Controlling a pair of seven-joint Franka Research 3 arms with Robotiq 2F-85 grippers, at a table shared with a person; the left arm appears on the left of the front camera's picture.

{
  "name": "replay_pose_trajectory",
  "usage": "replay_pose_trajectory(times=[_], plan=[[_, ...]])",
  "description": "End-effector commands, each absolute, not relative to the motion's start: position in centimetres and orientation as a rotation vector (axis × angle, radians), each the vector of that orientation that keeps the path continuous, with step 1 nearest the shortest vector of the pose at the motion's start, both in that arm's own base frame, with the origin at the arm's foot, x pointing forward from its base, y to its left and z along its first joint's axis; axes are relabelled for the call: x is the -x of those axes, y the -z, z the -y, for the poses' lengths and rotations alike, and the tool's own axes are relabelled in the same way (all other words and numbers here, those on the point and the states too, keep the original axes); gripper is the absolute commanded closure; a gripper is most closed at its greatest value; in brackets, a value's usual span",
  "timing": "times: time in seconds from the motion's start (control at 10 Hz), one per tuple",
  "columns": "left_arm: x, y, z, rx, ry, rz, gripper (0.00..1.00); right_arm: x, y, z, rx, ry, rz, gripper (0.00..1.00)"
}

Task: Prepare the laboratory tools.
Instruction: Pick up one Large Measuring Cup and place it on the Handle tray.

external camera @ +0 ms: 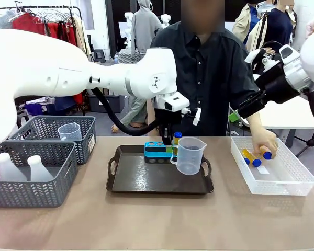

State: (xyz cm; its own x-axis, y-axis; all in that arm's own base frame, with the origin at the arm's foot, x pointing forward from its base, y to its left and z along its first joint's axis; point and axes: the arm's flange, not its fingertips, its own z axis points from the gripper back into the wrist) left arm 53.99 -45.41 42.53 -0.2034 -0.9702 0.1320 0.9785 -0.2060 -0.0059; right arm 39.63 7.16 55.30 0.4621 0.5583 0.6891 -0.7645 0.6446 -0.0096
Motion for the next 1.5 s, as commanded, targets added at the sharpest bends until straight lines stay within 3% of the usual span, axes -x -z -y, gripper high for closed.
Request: replay_pose_trajectory(times=[0.0, 0.4, 0.9, 1.0, 1.4], plan=[[-53.7, -41.0, 44.7, 0.103, 1.826, 0.099, 1.0, -39.7, -55.3, -7.1, -0.351, -0.831, 0.723, 0.0], [-53.8, -39.0, 44.3, 0.107, 1.84, 0.114, 1.0, -39.7, -55.3, -7.1, -0.351, -0.831, 0.723, 0.0], [-53.6, -39.7, 43.3, 0.104, 1.818, 0.083, 0.04, -39.7, -55.3, -7.1, -0.351, -0.831, 0.723, 0.0], [-53.2, -40.1, 43.3, 0.104, 1.812, 0.081, 0.0, -39.7, -55.3, -7.1, -0.351, -0.831, 0.723, 0.0], [-52.4, -42.3, 41.3, 0.115, 1.78, 0.09, 0.0, -39.7, -55.3, -7.1, -0.351, -0.831, 0.723, 0.0]])
